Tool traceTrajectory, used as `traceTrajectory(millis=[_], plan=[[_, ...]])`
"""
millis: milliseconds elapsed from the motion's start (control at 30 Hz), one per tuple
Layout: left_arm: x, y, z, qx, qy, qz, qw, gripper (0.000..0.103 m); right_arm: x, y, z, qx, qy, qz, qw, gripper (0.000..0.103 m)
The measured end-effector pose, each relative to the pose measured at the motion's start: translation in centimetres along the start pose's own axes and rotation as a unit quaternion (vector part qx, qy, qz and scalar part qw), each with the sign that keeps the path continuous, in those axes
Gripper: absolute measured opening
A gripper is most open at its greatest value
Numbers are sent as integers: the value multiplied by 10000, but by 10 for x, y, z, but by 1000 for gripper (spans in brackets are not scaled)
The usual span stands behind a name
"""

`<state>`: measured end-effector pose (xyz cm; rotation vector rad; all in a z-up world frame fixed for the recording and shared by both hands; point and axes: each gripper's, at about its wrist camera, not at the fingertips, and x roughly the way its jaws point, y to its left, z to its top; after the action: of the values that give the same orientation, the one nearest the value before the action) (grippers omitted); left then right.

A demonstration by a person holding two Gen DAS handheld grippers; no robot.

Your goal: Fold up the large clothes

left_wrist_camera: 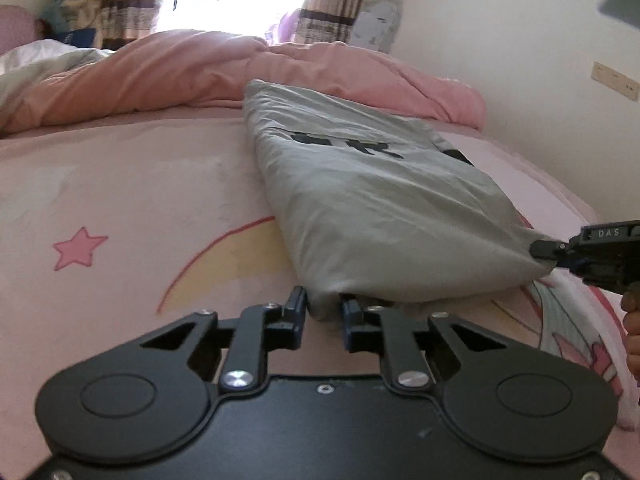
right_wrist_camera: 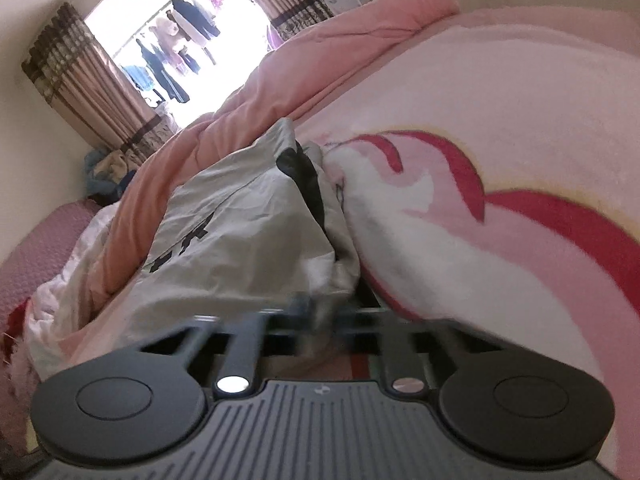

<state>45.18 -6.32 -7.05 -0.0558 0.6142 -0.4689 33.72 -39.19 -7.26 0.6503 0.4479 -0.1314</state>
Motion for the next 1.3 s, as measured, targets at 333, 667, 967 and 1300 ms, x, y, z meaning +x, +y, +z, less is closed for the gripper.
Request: traceTrajectory(millis=[333,667,967,1300], plan=[[12,13,-19,-335,252,146,9990,19,34,-29,-16,67,313,196,9993,3],[-29,15,-18,-175,109,428,9989,24,-20,12,-14,-1212,-548,-692,9887,47],[-17,-10,12,-553,-520,-354,9965,25,-8,58,-39,-1975,-769,-493,9760,36],[15,-12,-16,-398,-412,-217,9981,24,14,31,-47,-1568,-387,-468,9858,29]])
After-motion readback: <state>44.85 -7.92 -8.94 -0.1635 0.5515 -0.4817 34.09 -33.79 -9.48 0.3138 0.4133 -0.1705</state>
